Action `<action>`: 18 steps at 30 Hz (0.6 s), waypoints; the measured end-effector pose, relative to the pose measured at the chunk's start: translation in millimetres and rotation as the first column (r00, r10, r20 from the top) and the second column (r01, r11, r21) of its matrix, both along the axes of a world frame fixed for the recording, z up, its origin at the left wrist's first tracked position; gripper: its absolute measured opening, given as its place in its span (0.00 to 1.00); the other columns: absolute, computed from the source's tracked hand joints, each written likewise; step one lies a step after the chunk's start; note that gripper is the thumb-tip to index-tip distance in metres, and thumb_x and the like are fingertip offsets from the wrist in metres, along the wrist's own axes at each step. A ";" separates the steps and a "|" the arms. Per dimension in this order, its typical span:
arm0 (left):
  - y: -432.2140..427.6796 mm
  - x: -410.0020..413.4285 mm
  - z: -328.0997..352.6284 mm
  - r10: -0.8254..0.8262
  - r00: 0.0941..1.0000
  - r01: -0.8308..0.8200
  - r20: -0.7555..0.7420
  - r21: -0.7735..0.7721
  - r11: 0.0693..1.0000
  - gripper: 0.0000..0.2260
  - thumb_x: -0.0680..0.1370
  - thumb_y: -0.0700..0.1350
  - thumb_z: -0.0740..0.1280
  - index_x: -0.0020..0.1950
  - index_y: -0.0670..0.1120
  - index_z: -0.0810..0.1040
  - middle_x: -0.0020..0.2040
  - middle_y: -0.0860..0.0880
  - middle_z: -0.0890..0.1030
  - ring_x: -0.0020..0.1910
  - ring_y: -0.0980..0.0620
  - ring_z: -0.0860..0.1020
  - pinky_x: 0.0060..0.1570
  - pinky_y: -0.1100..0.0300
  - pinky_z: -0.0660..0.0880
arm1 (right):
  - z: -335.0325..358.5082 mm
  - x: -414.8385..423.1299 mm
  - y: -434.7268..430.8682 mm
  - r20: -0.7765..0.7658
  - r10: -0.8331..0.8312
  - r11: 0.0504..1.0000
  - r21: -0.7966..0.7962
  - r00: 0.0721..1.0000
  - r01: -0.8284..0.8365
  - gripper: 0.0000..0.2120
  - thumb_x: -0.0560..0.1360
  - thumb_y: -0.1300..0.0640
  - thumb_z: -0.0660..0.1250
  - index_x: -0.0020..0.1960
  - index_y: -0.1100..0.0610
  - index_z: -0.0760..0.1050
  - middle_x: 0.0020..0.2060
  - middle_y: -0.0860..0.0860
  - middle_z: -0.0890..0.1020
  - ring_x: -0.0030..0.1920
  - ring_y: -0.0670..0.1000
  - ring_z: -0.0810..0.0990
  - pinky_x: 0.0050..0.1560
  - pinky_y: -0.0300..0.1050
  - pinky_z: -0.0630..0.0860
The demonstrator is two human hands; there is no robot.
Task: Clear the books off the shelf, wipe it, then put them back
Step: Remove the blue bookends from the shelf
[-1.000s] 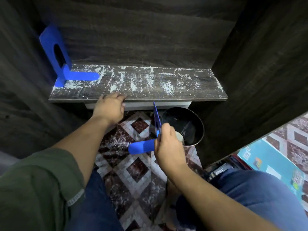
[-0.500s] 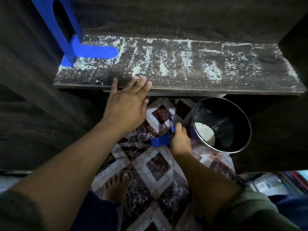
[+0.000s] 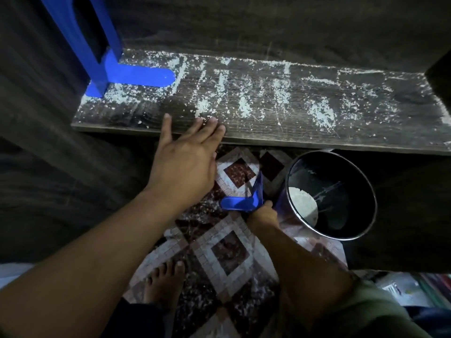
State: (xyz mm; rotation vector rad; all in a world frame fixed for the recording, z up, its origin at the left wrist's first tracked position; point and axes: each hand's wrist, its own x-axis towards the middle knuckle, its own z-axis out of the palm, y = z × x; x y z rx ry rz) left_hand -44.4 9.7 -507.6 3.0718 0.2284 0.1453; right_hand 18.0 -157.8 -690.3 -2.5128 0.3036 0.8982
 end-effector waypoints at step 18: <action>-18.1 9.3 35.0 0.092 0.988 -0.085 -0.124 0.061 0.995 0.20 0.82 0.51 0.54 0.75 0.53 0.64 0.75 0.53 0.64 0.78 0.51 0.51 0.76 0.44 0.46 | 193.7 26.9 -37.4 0.408 0.755 0.656 -0.439 0.514 -0.615 0.38 0.79 0.63 0.57 0.78 0.58 0.35 0.78 0.55 0.38 0.78 0.55 0.39 0.77 0.48 0.43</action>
